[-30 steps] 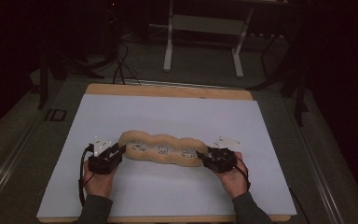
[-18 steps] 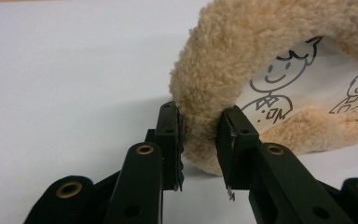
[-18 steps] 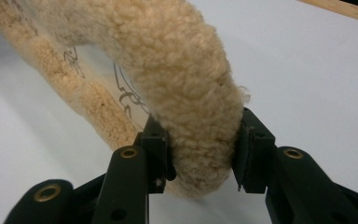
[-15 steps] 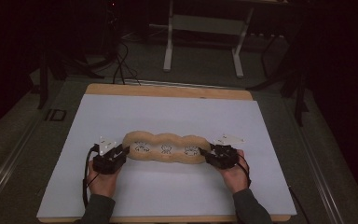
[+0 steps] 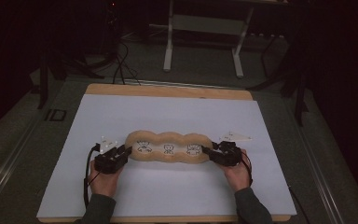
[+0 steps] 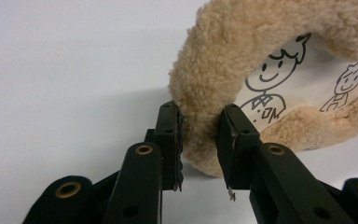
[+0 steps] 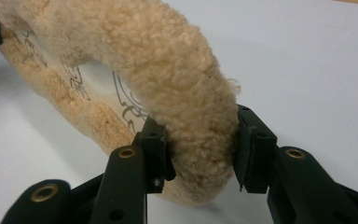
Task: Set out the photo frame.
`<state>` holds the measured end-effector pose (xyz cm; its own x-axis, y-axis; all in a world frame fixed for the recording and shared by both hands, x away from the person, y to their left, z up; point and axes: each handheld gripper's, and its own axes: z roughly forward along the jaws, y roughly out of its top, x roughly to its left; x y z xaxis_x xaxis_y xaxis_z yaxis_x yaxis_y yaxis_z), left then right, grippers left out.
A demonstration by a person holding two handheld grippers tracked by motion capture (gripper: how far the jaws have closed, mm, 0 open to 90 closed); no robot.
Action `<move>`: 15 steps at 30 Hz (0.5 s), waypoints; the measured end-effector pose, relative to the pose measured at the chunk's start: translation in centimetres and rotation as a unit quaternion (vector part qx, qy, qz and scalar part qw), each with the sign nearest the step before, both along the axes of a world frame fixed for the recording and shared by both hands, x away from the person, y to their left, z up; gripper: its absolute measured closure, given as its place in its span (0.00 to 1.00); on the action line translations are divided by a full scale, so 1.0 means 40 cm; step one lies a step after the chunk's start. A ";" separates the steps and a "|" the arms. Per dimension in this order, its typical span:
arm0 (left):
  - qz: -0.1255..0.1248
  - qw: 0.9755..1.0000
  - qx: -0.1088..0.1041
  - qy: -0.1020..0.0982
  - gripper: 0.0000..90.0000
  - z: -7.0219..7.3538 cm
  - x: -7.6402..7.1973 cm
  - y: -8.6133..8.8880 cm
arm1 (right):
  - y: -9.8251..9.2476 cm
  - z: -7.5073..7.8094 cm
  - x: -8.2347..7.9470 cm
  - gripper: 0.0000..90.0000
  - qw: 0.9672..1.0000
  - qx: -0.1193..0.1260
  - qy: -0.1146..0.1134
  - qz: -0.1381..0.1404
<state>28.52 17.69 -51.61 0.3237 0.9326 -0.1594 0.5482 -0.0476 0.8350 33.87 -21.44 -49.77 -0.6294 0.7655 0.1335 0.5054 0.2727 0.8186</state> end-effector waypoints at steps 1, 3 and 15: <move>0.000 1.000 0.000 0.000 0.80 0.000 0.000 0.000 | 0.000 0.000 0.000 0.67 1.000 0.000 0.000 0.000; -0.002 1.000 -0.004 0.000 0.80 0.000 0.000 0.002 | -0.002 -0.003 0.005 0.67 1.000 0.011 0.007 -0.004; -0.009 1.000 -0.010 0.010 0.77 0.002 -0.004 0.005 | -0.012 -0.007 0.015 0.57 0.999 0.030 0.022 -0.020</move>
<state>28.37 17.91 -51.52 0.3363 0.9233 -0.1853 0.5644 -0.0401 0.8245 34.45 -21.90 -50.05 -0.5915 0.7793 0.2070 0.5512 0.2035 0.8091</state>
